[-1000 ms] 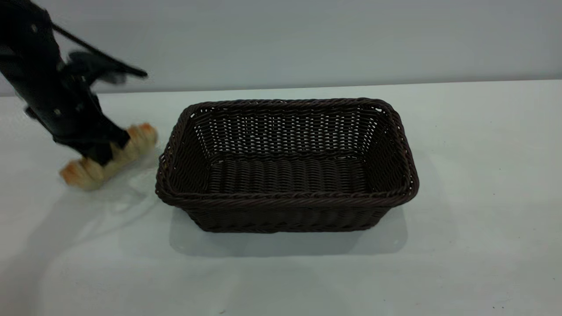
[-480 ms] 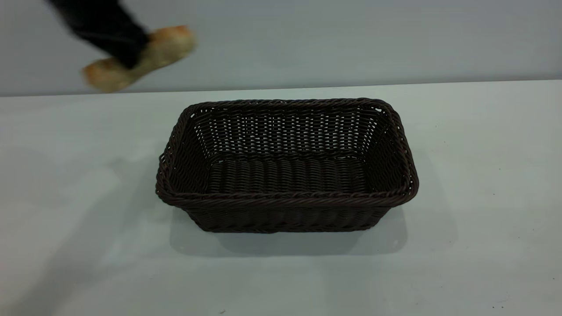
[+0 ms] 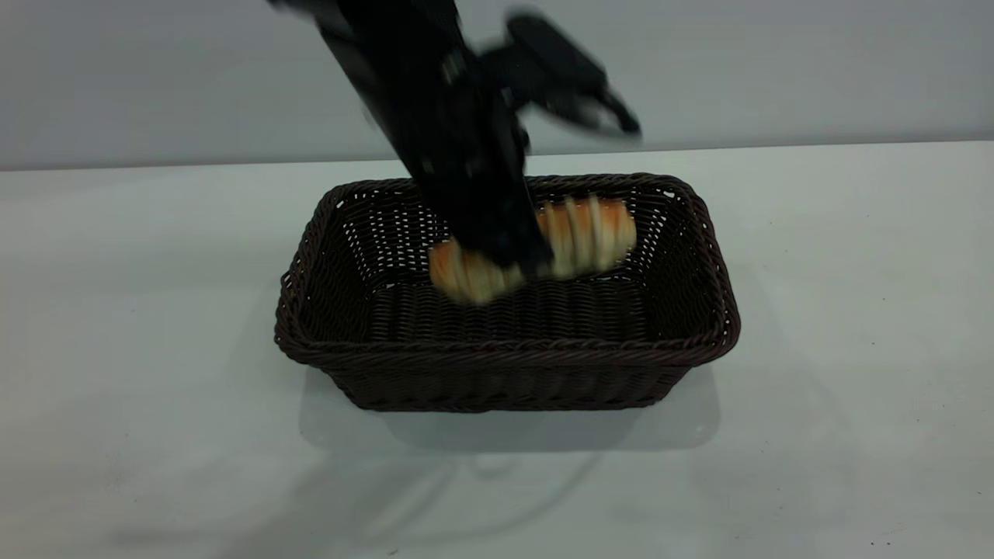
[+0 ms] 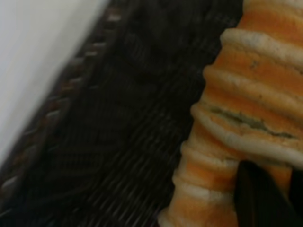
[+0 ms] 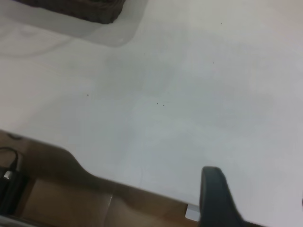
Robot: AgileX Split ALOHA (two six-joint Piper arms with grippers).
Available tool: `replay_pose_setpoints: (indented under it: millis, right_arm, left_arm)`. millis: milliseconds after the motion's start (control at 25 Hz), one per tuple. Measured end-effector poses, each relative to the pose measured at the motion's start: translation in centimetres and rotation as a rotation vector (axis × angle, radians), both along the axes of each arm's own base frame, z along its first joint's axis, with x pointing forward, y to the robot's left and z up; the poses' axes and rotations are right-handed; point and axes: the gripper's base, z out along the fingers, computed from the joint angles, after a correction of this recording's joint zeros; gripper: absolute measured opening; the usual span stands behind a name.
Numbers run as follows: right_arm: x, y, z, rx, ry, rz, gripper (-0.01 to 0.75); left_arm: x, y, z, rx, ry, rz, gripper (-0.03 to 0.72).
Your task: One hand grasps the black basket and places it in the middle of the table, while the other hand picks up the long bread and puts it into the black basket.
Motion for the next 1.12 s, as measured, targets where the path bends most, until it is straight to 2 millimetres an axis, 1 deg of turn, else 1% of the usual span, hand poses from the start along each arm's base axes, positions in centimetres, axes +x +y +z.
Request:
replay_pose_setpoints:
  millis: [80, 160, 200, 280, 360, 440, 520, 600, 640, 680, 760, 800, 920, 960, 1040, 1080, 1120]
  right_arm:
    - [0.0, 0.0, 0.0, 0.0, 0.0, 0.0, 0.443]
    - [0.0, 0.0, 0.0, 0.0, -0.001, 0.0, 0.443]
    - [0.0, 0.0, 0.0, 0.0, -0.001, 0.0, 0.443]
    - [0.0, 0.0, 0.0, 0.001, -0.005, 0.0, 0.443]
    - [-0.4, -0.1, 0.1, 0.006, -0.03, 0.0, 0.443]
    - [-0.8, -0.2, 0.1, 0.01, -0.063, -0.002, 0.443]
    - [-1.4, -0.4, 0.2, 0.016, -0.102, -0.004, 0.443]
    - [-1.9, -0.5, 0.2, 0.023, -0.141, -0.005, 0.443]
    - [-2.1, -0.6, 0.2, 0.023, -0.155, -0.006, 0.443]
    - [-2.3, -0.7, 0.2, 0.028, -0.17, -0.011, 0.443]
    - [-2.7, -0.8, 0.2, 0.037, -0.194, -0.02, 0.443]
    - [-2.8, -0.9, 0.2, 0.04, -0.205, -0.023, 0.443]
    - [-2.9, -0.9, 0.1, 0.043, -0.206, -0.026, 0.443]
    - [-2.9, -0.9, 0.1, 0.043, -0.207, -0.026, 0.443]
    - [-2.9, -0.9, 0.1, 0.043, -0.206, -0.026, 0.443]
    - [-2.9, -0.9, 0.1, 0.044, -0.206, -0.026, 0.443]
    - [-2.9, -0.9, 0.1, 0.044, -0.206, -0.026, 0.443]
  left_arm:
    - [0.1, -0.2, -1.7, 0.005, 0.004, -0.005, 0.062]
    - [0.2, -0.2, -2.3, 0.004, 0.007, -0.002, 0.084]
    - [0.2, -0.2, -2.3, 0.002, 0.004, -0.002, 0.108]
    - [0.2, -0.3, -2.1, -0.005, -0.003, 0.0, 0.188]
    - [0.2, -0.2, -1.7, 0.0, 0.004, 0.004, 0.316]
    - [0.0, 0.1, -0.5, 0.017, 0.007, 0.002, 0.441]
    - [-0.2, 0.5, 1.5, 0.034, -0.001, 0.004, 0.553]
    - [-0.5, 0.9, 3.9, 0.037, -0.015, 0.022, 0.614]
    - [-0.7, 1.2, 5.1, 0.046, -0.021, 0.027, 0.63]
    - [-1.0, 1.6, 7.0, 0.052, -0.04, 0.028, 0.635]
    - [-1.8, 2.5, 9.8, 0.072, -0.057, 0.037, 0.633]
    - [-2.4, 3.1, 11.9, 0.075, -0.078, 0.044, 0.628]
    - [-4.6, 5.1, 17.0, 0.091, -0.112, 0.073, 0.597]
    - [-5.7, 6.1, 19.3, 0.081, -0.133, 0.092, 0.587]
    - [-7.7, 7.8, 22.4, 0.067, -0.142, 0.143, 0.578]
    - [-9.3, 9.0, 24.2, 0.056, -0.145, 0.175, 0.576]
    - [-10.6, 10.1, 25.7, 0.043, -0.151, 0.201, 0.575]
